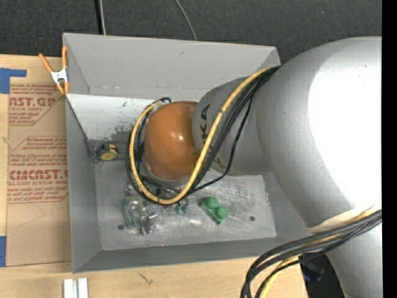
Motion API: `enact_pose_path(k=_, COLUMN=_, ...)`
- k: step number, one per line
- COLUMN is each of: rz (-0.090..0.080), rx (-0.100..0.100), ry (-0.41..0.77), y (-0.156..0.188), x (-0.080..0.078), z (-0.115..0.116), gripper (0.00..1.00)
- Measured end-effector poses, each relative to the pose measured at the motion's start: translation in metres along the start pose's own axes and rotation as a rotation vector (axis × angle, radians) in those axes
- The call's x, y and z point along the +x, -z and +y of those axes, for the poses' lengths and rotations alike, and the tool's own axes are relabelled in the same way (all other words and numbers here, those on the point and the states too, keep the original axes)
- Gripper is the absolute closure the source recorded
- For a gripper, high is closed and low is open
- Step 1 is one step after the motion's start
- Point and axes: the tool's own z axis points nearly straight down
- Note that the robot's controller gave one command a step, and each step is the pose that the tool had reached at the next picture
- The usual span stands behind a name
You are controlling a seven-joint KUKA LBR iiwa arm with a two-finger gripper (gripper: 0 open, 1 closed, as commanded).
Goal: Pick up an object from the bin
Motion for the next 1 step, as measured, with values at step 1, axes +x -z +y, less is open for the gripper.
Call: enact_pose_path(k=1, rz=-0.005, rx=0.003, ry=0.027, y=0.1367, x=-0.0112, z=-0.0018, gripper=1.0)
